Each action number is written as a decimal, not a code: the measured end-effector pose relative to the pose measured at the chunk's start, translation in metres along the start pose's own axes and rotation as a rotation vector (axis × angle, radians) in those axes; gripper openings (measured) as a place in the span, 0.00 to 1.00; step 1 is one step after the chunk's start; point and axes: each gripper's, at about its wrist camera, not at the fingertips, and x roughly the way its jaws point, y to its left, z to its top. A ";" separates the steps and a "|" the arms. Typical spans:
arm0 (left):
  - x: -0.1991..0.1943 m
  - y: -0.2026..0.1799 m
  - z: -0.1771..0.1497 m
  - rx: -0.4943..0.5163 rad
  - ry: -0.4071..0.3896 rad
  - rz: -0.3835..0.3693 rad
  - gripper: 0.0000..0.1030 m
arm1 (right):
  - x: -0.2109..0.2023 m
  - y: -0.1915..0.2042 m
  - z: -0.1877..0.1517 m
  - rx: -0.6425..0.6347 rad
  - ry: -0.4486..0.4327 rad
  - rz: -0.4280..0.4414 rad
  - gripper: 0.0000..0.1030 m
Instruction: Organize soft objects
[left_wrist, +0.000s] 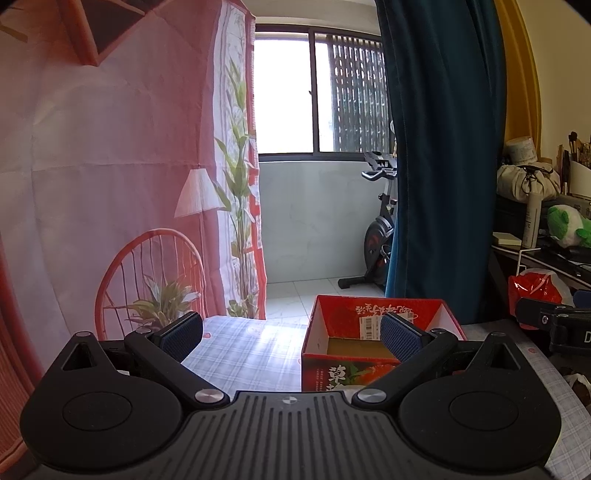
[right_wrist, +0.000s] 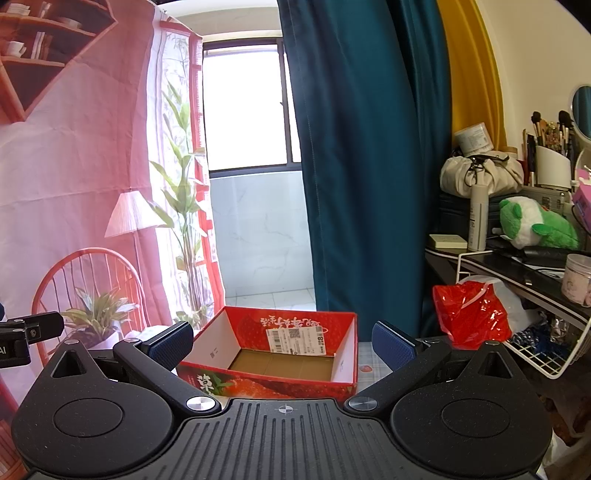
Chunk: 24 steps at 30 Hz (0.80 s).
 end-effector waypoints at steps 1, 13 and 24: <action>0.000 0.000 0.000 0.000 0.000 -0.001 1.00 | 0.000 0.000 -0.001 0.000 0.000 0.000 1.00; -0.001 0.001 0.000 -0.003 0.001 -0.004 1.00 | -0.001 0.000 -0.001 0.000 -0.001 0.000 1.00; -0.001 0.000 0.000 -0.002 0.003 -0.005 1.00 | 0.000 0.001 0.000 0.000 0.001 0.000 1.00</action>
